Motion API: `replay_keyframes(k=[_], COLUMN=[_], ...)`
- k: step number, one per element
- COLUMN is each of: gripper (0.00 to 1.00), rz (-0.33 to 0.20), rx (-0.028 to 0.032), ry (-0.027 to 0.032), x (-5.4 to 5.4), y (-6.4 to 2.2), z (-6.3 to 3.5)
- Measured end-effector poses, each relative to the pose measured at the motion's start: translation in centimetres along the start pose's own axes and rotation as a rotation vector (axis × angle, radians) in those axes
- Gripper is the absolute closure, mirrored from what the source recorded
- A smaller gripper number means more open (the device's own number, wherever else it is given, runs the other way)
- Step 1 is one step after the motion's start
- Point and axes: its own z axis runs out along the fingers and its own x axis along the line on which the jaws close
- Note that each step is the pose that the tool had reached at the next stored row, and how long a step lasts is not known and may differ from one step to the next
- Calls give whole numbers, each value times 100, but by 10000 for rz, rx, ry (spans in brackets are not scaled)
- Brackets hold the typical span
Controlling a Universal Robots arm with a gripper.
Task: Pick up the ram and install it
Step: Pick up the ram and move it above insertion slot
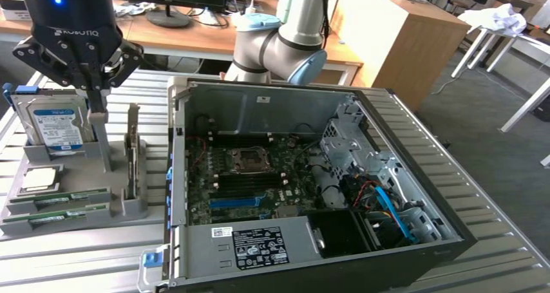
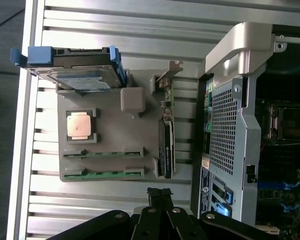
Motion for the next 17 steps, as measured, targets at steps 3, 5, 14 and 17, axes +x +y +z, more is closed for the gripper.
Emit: replay_keyframes(k=[3, 5, 14, 17], gripper=[89, 89, 89, 89], rz=[-73, -119, -296, -347], rx=[-2, -3, -7, -8], ry=[3, 6, 13, 14], x=[0, 0, 0, 0], y=[0, 0, 0, 0], z=[0, 0, 0, 0])
